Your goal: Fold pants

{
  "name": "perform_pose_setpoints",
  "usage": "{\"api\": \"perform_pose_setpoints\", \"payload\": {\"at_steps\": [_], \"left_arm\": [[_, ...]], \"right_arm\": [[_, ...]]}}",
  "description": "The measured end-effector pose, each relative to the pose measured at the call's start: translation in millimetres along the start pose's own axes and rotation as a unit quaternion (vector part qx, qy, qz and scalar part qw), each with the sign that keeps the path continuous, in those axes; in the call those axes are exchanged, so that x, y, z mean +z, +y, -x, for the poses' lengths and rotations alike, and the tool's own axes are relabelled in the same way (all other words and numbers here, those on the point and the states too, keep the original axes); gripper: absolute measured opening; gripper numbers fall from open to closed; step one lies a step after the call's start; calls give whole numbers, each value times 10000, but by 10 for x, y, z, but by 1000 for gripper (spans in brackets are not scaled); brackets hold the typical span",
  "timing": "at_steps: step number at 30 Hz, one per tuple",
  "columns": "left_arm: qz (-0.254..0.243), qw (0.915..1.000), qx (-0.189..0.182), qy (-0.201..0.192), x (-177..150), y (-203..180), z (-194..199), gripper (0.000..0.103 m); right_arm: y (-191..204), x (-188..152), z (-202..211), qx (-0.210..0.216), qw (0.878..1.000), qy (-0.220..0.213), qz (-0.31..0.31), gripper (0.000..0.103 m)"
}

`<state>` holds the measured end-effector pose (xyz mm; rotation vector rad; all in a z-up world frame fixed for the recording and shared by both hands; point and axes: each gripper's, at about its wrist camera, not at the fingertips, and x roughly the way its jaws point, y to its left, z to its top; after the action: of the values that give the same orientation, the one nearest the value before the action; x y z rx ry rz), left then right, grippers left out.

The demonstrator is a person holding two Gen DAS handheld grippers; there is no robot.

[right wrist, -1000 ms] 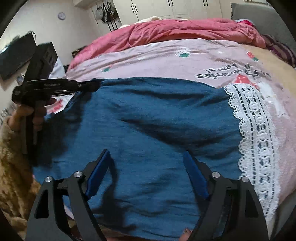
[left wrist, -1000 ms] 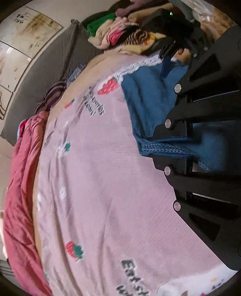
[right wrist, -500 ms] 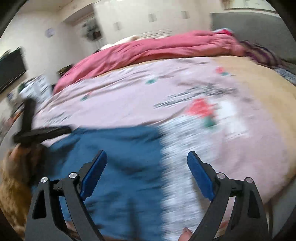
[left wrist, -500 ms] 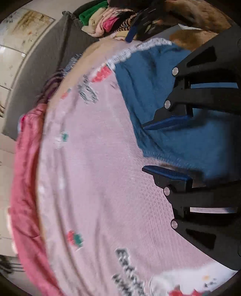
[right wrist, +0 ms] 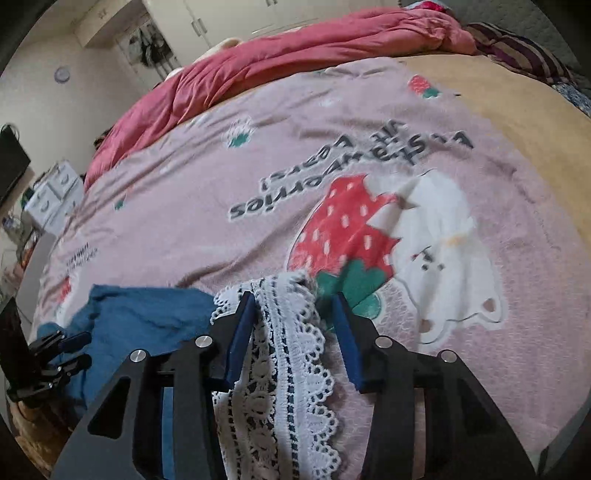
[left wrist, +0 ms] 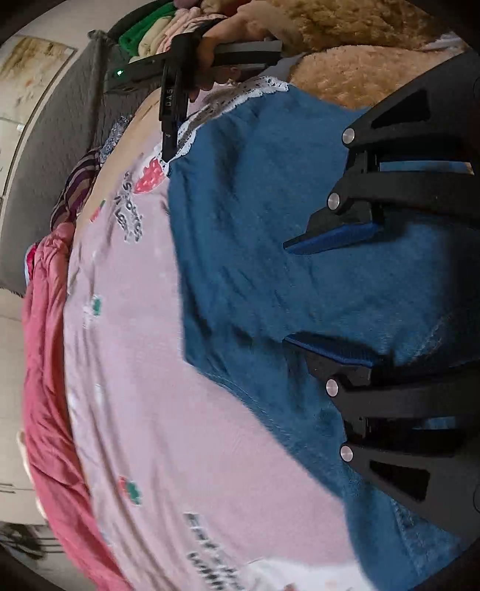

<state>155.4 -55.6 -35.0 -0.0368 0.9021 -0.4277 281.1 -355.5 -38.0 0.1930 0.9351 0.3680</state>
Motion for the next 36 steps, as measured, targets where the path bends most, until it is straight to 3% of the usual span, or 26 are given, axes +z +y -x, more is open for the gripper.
{"api": "perform_pose_setpoints", "payload": {"at_steps": [4,9,13,15,17,20,22,25,29,32,33,36], "left_arm": [[79,9999,-67,-47,-22,40,-4,37],[128,9998,-104,-67,-24,54,-14,37],[130,9999,-64,-83,-19,56,-10,37],[138,9999,-33,-89,-17,54,-12,37],[147,9998,-10,-108,-16,60,-15,37],[152,9998,-2,-153,-31,78,-16,37],[165,9997,-21,-176,-46,86,-24,37],[185,9996,-50,-223,-59,100,-32,37],[372,9988,-164,-279,-68,133,65,39],[453,9982,-134,-375,-84,116,281,51],[440,9981,-94,-426,-103,103,355,52],[546,9966,65,-610,-225,114,646,58]], "right_arm": [[136,-81,25,-81,9996,-53,281,37],[219,-48,133,-256,9976,-252,583,12],[379,53,430,-334,9919,-770,956,11],[405,102,373,-455,9906,-715,1078,11],[372,119,131,-810,9885,-382,1221,11],[260,41,-194,-908,9881,-50,1241,12],[215,16,-194,-861,9889,-154,1203,14],[158,-8,-62,-942,9885,-402,1113,40],[138,-147,484,-1042,9861,-1064,736,55],[170,-367,878,-908,9841,-1432,531,59],[204,-445,942,-871,9843,-1451,508,64],[492,-771,1042,-707,9859,-1297,792,64]]}}
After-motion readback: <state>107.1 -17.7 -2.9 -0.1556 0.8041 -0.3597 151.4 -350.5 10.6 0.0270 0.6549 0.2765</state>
